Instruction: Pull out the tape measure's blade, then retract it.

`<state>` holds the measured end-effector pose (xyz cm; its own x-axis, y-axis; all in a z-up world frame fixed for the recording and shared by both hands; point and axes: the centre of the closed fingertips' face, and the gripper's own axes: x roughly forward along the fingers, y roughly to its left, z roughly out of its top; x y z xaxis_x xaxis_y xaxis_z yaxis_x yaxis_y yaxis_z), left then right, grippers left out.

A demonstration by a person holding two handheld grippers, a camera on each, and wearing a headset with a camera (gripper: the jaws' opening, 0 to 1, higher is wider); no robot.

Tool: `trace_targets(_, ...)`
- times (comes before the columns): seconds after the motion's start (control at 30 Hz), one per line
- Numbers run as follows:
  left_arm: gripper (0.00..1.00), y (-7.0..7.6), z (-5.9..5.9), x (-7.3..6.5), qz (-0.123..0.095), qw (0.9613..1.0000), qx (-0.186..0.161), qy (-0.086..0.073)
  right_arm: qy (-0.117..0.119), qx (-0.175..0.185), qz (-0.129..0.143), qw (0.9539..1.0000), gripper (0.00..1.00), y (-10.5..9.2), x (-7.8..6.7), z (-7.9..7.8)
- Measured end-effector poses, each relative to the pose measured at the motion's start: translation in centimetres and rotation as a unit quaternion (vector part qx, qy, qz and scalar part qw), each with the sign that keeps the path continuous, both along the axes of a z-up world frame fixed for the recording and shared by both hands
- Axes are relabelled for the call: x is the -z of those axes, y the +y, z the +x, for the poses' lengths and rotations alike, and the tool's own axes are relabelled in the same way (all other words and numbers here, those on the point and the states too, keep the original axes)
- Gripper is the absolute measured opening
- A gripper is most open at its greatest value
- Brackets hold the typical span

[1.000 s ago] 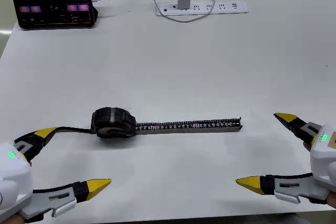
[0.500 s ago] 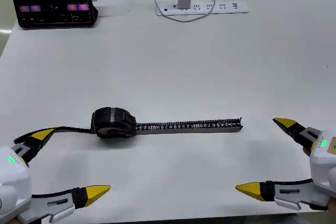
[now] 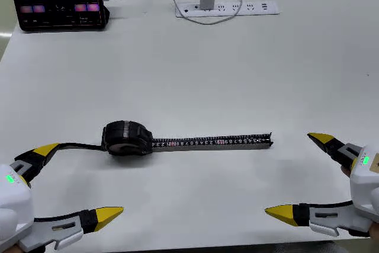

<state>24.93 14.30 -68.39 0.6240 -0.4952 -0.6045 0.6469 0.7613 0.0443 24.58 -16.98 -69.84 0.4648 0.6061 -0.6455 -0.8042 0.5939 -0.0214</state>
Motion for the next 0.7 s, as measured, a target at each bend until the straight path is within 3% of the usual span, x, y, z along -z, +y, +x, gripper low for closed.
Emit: trace_targets(0.7, 0.98, -0.45, 0.29, -0.28, -0.005, 1.0, 0.0, 0.0, 0.002, 0.001, 0.001, 1.0, 0.99, -0.09, -0.04, 0.06)
